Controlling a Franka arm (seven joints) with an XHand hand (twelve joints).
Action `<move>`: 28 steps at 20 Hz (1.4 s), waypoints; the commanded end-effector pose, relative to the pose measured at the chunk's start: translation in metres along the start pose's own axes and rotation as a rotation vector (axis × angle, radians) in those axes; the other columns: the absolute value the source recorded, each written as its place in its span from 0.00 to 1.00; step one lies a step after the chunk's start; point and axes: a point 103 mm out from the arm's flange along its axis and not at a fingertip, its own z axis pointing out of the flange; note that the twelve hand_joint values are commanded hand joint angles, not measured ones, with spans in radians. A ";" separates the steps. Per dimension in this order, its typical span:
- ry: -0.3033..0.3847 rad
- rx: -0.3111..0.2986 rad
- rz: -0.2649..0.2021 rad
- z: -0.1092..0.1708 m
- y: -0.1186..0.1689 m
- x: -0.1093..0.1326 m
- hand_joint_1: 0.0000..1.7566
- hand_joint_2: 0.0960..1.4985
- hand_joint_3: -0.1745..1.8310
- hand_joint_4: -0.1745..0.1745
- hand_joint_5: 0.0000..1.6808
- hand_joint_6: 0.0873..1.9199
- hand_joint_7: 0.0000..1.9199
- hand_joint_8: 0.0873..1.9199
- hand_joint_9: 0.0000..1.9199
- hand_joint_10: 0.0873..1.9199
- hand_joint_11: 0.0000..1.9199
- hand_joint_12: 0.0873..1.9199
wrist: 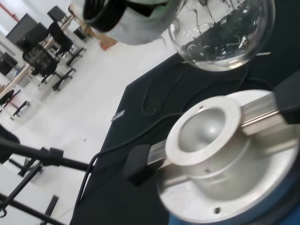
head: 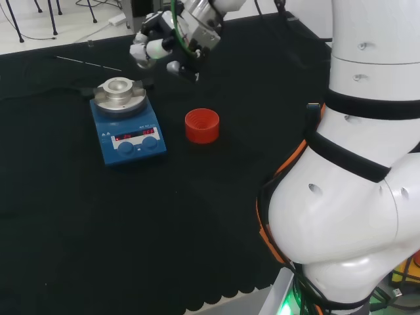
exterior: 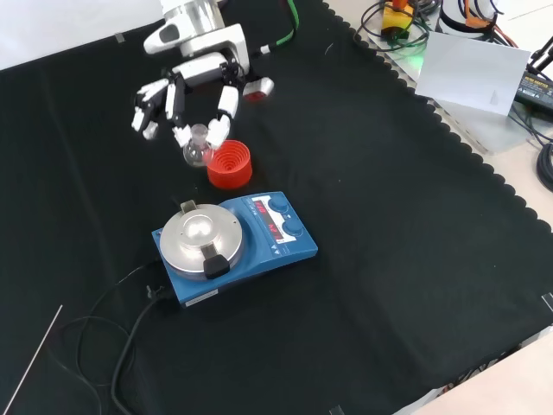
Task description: Place the round-bottom flask on the heater.
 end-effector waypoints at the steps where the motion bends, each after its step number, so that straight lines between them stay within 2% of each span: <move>1: 0.002 0.077 -0.030 0.034 0.014 0.024 0.62 0.48 0.34 1.00 0.72 0.35 0.15 0.24 0.25 0.26 0.00 0.68; 15: -0.006 0.115 -0.011 0.074 0.038 0.030 0.62 0.47 0.35 1.00 0.72 0.35 0.15 0.24 0.25 0.26 0.00 0.69; 21: 0.000 0.124 -0.009 0.071 0.041 0.021 0.63 0.47 0.35 1.00 0.72 0.35 0.15 0.24 0.26 0.26 0.00 0.69; 28: 0.001 0.134 -0.007 0.082 0.053 0.016 0.63 0.47 0.35 1.00 0.72 0.35 0.15 0.24 0.26 0.26 0.00 0.69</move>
